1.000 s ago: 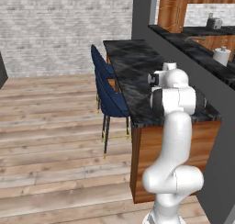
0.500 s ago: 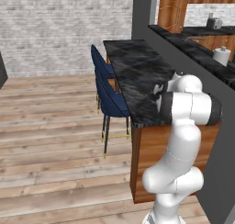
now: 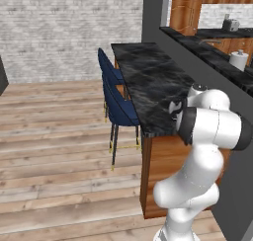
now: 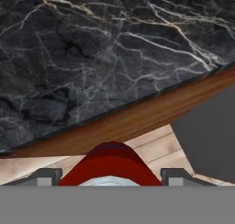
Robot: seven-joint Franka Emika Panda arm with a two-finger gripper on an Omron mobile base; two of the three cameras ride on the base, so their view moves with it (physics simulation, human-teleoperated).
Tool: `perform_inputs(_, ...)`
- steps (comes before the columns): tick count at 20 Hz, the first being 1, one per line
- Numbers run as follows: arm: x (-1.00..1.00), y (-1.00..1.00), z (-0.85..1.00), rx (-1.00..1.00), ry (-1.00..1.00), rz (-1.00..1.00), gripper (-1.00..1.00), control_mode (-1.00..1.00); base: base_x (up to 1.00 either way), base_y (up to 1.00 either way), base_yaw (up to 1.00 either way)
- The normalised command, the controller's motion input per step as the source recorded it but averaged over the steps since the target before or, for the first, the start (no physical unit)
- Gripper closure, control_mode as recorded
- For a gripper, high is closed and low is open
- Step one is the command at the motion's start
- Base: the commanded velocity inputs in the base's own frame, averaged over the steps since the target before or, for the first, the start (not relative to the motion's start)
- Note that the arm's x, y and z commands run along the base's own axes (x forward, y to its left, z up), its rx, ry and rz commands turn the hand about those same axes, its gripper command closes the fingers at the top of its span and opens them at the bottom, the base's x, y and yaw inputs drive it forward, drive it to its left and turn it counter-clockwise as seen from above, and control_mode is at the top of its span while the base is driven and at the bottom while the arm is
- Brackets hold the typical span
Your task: Four empty soda cans are scattered around the kitchen. Gather all the cans and cluster them next to the stove for recycling.
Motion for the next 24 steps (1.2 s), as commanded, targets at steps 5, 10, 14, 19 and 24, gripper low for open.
perform_inputs(5,-0.4,0.0,-0.05,0.0,-0.01,-0.08,1.0,-1.0,0.0,0.0,0.0)
perform_inputs(10,-0.3,0.0,-0.08,0.0,0.0,-0.09,1.0,-1.0,0.0,0.0,0.0)
perform_inputs(14,-0.24,0.0,-0.07,0.0,0.0,-0.07,1.0,-1.0,0.0,0.0,0.0)
perform_inputs(19,-0.18,0.0,-0.03,-0.01,0.01,-0.05,1.0,-1.0,0.0,0.0,0.0)
perform_inputs(24,-0.01,0.01,0.0,-0.04,0.0,-0.01,1.0,-1.0,0.0,0.0,0.0)
